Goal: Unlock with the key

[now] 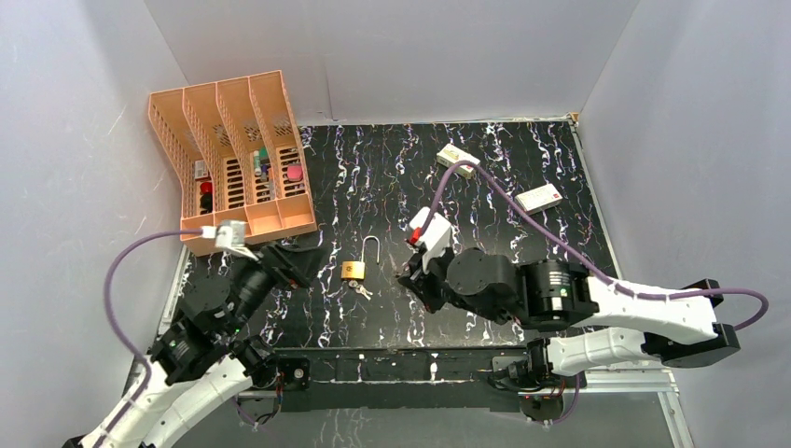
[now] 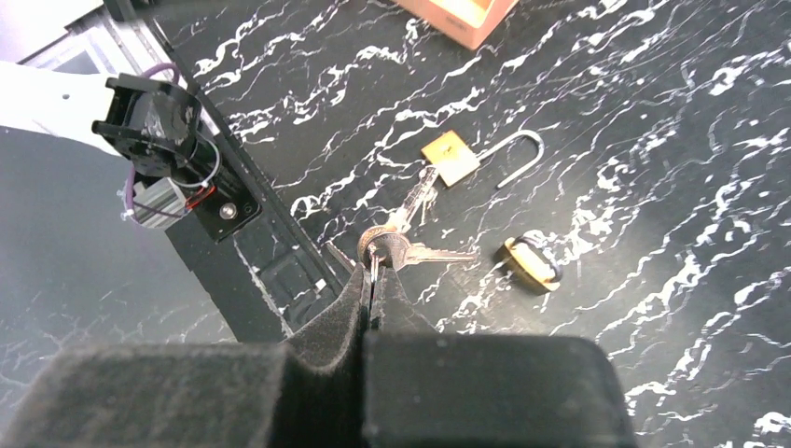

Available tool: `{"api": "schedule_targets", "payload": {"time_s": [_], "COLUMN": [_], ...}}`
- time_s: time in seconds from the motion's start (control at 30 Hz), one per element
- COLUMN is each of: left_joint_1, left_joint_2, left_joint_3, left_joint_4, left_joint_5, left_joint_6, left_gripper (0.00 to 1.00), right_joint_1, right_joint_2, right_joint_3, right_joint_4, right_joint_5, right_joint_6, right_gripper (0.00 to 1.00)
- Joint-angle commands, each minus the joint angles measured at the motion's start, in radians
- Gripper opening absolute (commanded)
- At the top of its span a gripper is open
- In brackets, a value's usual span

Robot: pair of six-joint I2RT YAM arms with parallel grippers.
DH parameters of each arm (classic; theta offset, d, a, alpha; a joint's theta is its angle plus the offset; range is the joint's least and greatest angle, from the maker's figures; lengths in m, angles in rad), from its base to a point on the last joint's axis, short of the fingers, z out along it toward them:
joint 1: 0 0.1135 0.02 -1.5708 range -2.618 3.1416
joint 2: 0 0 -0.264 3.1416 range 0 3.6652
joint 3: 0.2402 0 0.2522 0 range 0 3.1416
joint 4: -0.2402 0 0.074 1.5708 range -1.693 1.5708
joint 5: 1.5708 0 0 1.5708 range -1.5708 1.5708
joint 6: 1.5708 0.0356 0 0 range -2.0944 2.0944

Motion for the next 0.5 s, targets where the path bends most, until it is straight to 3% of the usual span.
{"api": "schedule_targets", "payload": {"time_s": [0.0,0.23,0.47], "left_joint_1": [0.0,0.0,-0.001], "left_joint_2": [0.101,0.358,0.476], "left_joint_3": [-0.058,0.018,0.078], "left_joint_4": [0.47,0.713,0.8], "left_joint_5": [0.463,0.901,1.078], "left_joint_6": [0.139,0.207,0.172], "left_gripper": [0.98,0.96,0.84], "right_joint_1": [0.0,0.0,0.0], "right_joint_2": [0.021,0.01,-0.048], "right_joint_3": [0.136,0.198,0.164], "right_joint_4": [-0.138,-0.126,-0.069], "right_joint_5": [0.04,0.039,0.03], "right_joint_6": [-0.041,0.021,0.038], "right_gripper": [0.0,0.0,0.0]}}
